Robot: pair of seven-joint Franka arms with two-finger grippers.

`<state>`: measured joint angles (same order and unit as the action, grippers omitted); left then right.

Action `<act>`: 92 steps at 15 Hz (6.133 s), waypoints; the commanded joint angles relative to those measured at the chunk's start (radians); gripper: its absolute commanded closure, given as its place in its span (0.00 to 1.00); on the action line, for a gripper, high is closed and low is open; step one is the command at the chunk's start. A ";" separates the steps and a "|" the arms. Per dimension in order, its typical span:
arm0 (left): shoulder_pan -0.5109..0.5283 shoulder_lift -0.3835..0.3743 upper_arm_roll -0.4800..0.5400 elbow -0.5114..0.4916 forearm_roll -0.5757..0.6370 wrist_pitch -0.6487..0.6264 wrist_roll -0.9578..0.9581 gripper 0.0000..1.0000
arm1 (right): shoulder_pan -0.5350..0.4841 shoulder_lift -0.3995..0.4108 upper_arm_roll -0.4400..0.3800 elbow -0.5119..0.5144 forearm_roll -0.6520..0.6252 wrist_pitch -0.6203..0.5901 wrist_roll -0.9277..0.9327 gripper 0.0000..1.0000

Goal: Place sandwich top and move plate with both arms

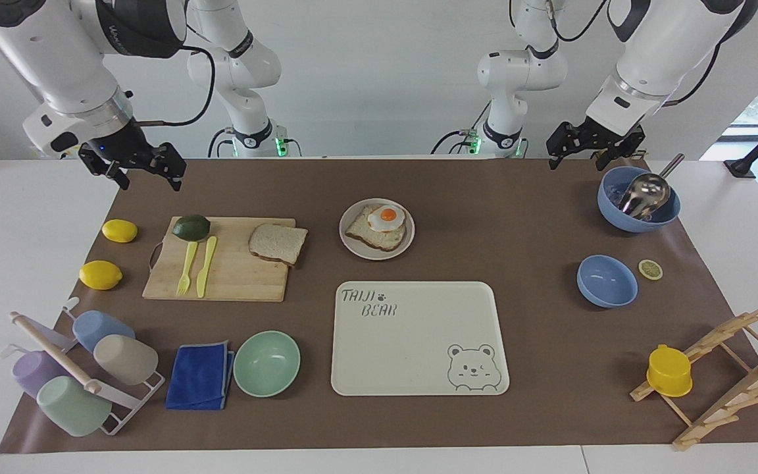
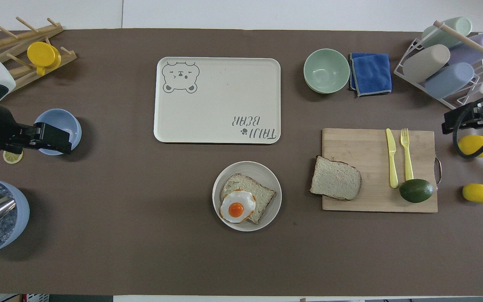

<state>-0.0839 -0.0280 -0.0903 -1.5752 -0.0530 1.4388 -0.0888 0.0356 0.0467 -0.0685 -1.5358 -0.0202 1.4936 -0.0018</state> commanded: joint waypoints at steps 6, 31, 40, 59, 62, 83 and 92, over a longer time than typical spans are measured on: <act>0.013 -0.030 -0.006 -0.032 0.001 0.009 -0.002 0.00 | -0.008 -0.016 0.001 -0.010 0.005 -0.007 -0.021 0.00; 0.013 -0.030 -0.006 -0.032 0.001 0.011 -0.002 0.00 | 0.500 0.409 0.027 -0.073 -0.224 0.332 0.670 0.00; 0.013 -0.029 -0.006 -0.032 0.001 0.011 -0.002 0.00 | 0.481 0.371 0.027 -0.227 -0.219 0.280 0.681 0.05; 0.013 -0.029 -0.006 -0.032 0.001 0.009 -0.002 0.00 | 0.478 0.331 0.027 -0.331 -0.210 0.231 0.712 0.47; 0.013 -0.030 -0.006 -0.032 0.001 0.009 -0.002 0.00 | 0.484 0.331 0.027 -0.331 -0.210 0.226 0.712 0.81; 0.013 -0.030 -0.006 -0.032 0.001 0.008 -0.002 0.00 | 0.784 0.377 0.107 -0.033 -0.167 0.186 0.786 1.00; 0.013 -0.030 -0.006 -0.031 0.001 0.009 -0.003 0.00 | 0.762 0.372 0.108 -0.076 -0.066 0.321 0.786 0.16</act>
<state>-0.0839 -0.0280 -0.0903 -1.5753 -0.0530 1.4388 -0.0888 0.8154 0.4313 0.0326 -1.6022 -0.1151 1.7898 0.7818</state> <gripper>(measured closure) 0.000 0.731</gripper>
